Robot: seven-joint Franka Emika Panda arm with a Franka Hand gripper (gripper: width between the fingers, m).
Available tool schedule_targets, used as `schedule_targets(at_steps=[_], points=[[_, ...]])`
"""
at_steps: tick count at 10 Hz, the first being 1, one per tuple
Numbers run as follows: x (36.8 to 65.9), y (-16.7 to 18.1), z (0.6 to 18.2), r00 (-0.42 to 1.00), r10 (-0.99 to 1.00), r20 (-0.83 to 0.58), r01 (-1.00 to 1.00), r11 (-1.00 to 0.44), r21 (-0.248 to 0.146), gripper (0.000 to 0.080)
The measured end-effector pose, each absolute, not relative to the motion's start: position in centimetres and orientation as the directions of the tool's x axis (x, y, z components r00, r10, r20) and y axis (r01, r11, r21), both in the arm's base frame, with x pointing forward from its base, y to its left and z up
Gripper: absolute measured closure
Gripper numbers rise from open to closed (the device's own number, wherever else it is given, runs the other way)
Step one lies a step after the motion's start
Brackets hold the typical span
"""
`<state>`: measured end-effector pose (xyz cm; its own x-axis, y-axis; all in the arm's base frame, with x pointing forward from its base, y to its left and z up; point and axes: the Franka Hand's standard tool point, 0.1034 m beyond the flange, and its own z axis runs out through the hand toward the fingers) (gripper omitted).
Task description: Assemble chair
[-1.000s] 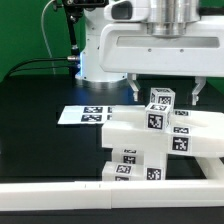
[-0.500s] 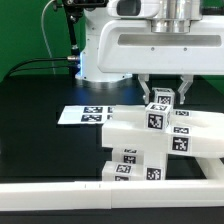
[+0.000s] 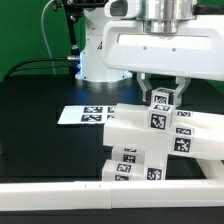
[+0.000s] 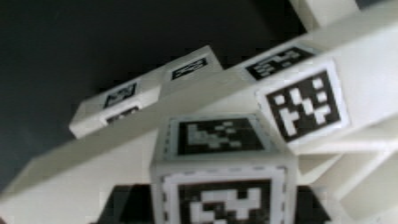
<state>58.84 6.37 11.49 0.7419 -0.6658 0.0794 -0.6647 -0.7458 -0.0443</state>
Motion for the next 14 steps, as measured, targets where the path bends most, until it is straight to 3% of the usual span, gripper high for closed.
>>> schedule_targets(at_steps=[3, 8, 11, 14], points=[[58.9, 6.6, 11.5, 0.618, -0.784, 0.061, -0.781, -0.621, -0.066, 0.0517], [58.4, 4.0, 11.3, 0.264, -0.964, -0.021, -0.961, -0.262, -0.089, 0.0515], [58.1, 3.6, 11.2, -0.063, -0.996, -0.070, -0.993, 0.069, -0.091, 0.0515], [58.1, 3.7, 11.1, -0.005, -0.998, -0.062, -0.995, 0.011, -0.100, 0.0515]])
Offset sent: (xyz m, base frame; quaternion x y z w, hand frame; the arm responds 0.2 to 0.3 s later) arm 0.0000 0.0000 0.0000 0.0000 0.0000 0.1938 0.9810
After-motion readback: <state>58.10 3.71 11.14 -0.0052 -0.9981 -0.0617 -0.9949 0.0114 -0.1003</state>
